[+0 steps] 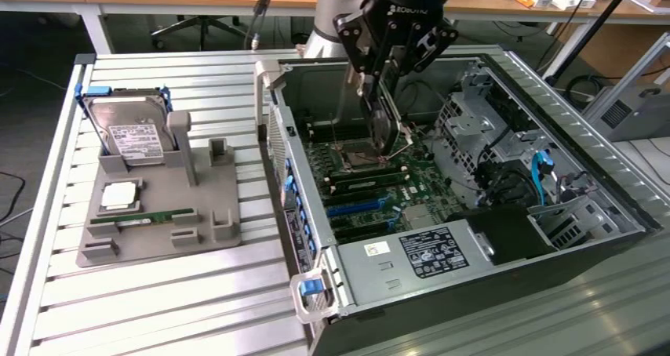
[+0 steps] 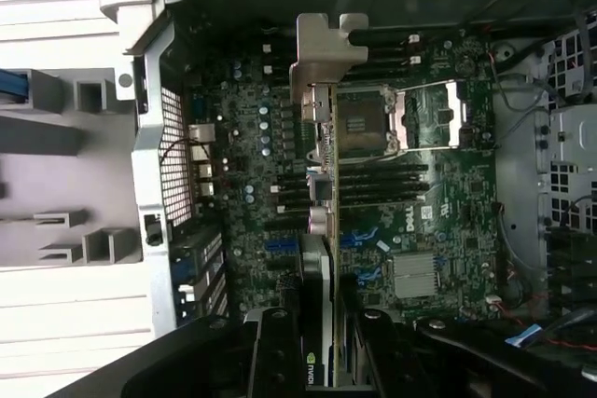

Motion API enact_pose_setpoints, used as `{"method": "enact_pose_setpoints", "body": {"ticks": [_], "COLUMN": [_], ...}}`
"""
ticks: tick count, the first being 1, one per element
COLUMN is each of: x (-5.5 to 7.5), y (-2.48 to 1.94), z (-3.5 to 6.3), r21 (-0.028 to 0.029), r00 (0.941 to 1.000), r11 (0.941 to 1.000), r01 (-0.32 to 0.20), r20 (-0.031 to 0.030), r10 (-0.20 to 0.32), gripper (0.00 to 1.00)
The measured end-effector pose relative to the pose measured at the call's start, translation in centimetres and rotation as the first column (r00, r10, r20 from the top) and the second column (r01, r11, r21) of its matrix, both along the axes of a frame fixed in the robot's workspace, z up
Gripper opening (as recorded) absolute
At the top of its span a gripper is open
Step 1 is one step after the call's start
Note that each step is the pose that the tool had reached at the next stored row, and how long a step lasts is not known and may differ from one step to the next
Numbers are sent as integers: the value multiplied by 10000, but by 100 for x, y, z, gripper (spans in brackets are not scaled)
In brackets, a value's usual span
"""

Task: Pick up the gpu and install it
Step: 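Pick up the gpu and move the gpu toward the slot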

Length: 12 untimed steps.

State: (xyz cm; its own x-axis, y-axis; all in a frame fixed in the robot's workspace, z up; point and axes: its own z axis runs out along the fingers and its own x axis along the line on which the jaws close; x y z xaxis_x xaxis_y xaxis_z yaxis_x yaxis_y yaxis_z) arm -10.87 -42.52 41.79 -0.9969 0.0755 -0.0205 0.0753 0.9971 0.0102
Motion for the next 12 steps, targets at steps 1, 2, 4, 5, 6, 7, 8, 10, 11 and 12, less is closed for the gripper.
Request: {"method": "enact_pose_setpoints", "body": {"ticks": [1,2,4,5,6,7,8,10,11,12], "x": [18,35,74,90,110,124,146,179,196,217], "y": [0,0,0,0,0,0,0,0,0,0], "z": [-6,-12,-24,-29,-35,-39,-47,-60,-66,-74], "r21": [-10,-21,-42,-51,-63,-72,-86,-109,-122,-139], "r00": [10000,10000,10000,10000,10000,10000,10000,10000,10000,10000], "r11": [10000,10000,10000,10000,10000,10000,10000,9999,9999,9999], "r01": [0,0,0,0,0,1,0,0,0,-1], "r20": [0,0,0,0,0,0,-1,-1,-1,-2], "r10": [0,0,0,0,0,-1,0,0,0,1], "gripper": [27,27,27,27,27,27,27,27,27,27]}}
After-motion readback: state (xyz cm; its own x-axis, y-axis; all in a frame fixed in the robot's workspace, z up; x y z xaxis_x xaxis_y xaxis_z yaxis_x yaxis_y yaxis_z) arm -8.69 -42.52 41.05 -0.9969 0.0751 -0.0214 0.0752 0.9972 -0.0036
